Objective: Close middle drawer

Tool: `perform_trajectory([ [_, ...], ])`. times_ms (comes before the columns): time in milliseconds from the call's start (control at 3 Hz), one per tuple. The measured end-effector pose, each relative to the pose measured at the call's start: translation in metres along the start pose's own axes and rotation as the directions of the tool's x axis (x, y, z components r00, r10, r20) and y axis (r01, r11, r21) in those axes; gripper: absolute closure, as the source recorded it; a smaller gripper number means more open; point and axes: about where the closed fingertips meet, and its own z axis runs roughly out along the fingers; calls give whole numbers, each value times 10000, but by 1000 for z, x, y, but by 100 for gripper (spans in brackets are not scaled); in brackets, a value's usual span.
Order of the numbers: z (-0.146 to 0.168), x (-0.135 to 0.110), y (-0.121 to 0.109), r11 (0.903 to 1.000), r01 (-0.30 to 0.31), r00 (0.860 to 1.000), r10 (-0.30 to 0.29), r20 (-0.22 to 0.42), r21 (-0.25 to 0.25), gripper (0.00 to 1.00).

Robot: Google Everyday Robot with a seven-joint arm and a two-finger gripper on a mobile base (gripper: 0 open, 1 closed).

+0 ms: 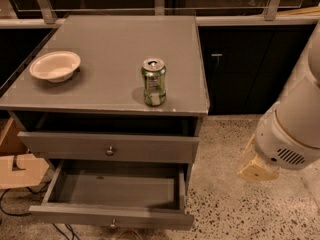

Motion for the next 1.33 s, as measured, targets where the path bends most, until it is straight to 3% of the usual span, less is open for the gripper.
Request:
perform_trajectory([
  [333,13,5,13,9992,-199,9997,194,-129,-357,100],
  [1000,98,16,68,9777,-989,9945,908,-519,-1854,100],
  [1333,132,14,76,9699,-1258,9920,1239,-223,-2083,100],
])
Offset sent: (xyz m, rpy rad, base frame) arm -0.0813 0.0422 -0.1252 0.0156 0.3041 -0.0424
